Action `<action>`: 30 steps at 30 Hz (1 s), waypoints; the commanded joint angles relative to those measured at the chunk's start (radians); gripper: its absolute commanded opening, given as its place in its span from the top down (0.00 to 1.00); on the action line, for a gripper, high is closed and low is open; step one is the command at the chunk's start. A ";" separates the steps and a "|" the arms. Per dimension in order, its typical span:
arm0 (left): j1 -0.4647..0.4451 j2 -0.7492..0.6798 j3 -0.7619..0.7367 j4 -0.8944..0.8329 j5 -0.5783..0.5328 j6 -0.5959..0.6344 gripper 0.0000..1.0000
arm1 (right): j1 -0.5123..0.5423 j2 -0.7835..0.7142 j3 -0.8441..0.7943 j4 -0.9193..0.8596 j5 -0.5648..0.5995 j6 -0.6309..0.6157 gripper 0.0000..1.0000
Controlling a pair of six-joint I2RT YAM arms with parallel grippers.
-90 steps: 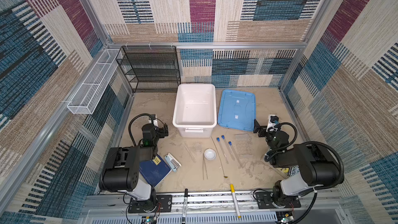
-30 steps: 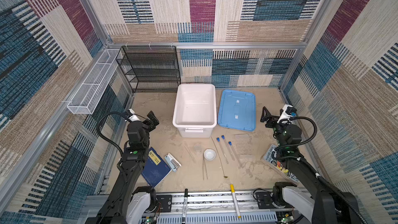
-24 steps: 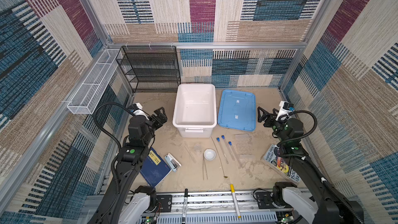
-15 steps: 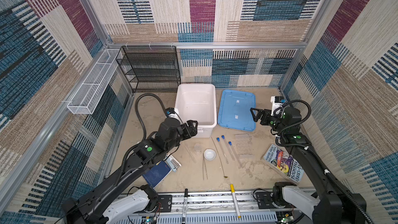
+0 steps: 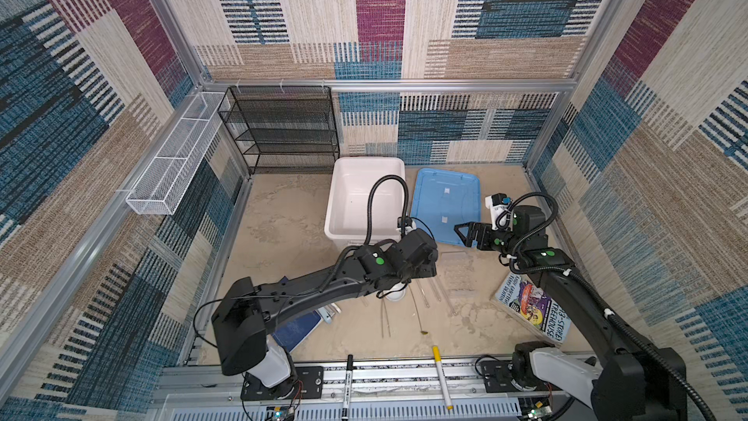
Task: Organize the chemistry lab equipment
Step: 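Reach the left gripper over the blue-capped test tubes while the right arm moves inward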
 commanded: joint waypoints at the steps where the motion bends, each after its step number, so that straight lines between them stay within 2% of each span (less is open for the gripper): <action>1: -0.003 0.087 0.046 0.003 0.028 -0.047 0.34 | 0.001 -0.010 -0.014 0.017 0.028 0.015 0.01; 9: -0.001 0.253 0.108 -0.030 -0.041 -0.038 0.45 | 0.000 -0.023 -0.054 0.016 0.093 0.028 0.01; 12: 0.008 0.319 0.171 -0.128 -0.048 -0.065 0.49 | 0.000 -0.030 -0.054 0.011 0.112 0.028 0.01; 23: 0.042 0.379 0.141 -0.103 0.002 -0.099 0.54 | 0.000 -0.069 -0.076 0.001 0.142 0.027 0.00; 26: 0.045 0.397 0.152 -0.099 -0.003 -0.087 0.59 | 0.000 -0.071 -0.076 0.004 0.144 0.027 0.00; 30: 0.045 0.421 0.183 -0.148 -0.029 -0.076 0.61 | 0.000 -0.075 -0.075 0.003 0.152 0.025 0.01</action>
